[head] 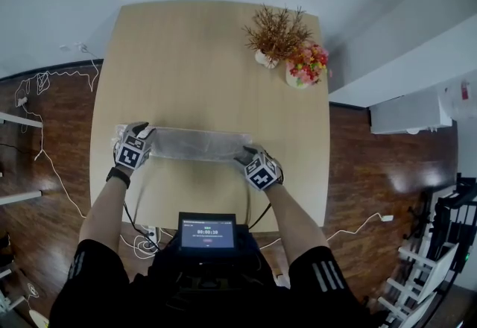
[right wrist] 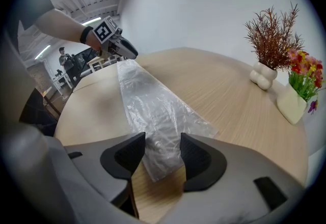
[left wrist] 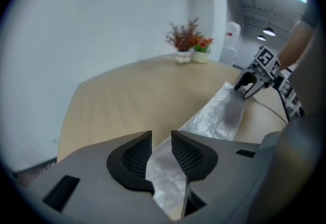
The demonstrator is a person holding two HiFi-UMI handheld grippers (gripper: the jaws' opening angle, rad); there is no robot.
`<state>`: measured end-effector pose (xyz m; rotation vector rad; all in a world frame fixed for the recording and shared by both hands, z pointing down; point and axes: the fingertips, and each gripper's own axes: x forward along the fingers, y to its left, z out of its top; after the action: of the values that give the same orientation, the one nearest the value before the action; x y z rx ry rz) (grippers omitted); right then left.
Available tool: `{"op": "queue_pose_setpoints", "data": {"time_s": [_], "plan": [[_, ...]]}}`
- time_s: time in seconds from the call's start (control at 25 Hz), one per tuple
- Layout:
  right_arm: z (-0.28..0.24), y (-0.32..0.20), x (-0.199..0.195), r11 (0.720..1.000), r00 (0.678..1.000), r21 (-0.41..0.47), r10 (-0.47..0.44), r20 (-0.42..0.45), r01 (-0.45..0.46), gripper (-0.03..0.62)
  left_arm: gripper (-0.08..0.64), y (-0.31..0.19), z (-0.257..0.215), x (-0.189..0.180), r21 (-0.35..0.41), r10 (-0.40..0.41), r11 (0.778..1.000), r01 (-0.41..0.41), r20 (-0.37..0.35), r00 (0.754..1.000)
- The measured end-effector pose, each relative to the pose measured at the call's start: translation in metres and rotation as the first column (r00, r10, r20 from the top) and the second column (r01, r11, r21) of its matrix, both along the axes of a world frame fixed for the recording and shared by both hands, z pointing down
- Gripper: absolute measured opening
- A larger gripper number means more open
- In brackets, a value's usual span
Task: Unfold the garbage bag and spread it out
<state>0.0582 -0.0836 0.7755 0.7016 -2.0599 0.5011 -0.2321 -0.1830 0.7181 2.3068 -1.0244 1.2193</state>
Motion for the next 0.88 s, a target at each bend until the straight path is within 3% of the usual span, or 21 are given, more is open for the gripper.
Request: {"op": "queue_pose_setpoints", "data": {"time_s": [0.12, 0.36, 0.56, 0.76, 0.88], "plan": [[0.003, 0.002, -0.001, 1.0, 1.0, -0.002, 0.009, 0.012, -0.009, 0.249, 0.115, 0.007, 0.001, 0.063, 0.019, 0.178, 0.984, -0.178, -0.001, 0.984], [0.006, 0.001, -0.001, 1.0, 1.0, -0.008, 0.012, 0.022, -0.012, 0.247, 0.115, 0.027, 0.034, 0.137, -0.102, 0.322, 0.942, -0.318, 0.018, 0.947], [-0.001, -0.001, -0.001, 1.0, 1.0, 0.005, 0.013, 0.024, -0.013, 0.245, 0.115, 0.043, 0.06, 0.147, -0.176, 0.376, 0.916, -0.36, 0.069, 0.924], [0.003, 0.0, 0.001, 1.0, 0.999, 0.007, 0.011, 0.037, -0.011, 0.244, 0.104, 0.045, 0.064, 0.149, -0.201, 0.355, 0.92, -0.337, 0.057, 0.933], [0.001, 0.0, 0.001, 1.0, 0.999, 0.005, 0.007, 0.037, -0.007, 0.244, 0.057, 0.048, 0.063, 0.153, -0.215, 0.364, 0.913, -0.348, 0.038, 0.931]]}}
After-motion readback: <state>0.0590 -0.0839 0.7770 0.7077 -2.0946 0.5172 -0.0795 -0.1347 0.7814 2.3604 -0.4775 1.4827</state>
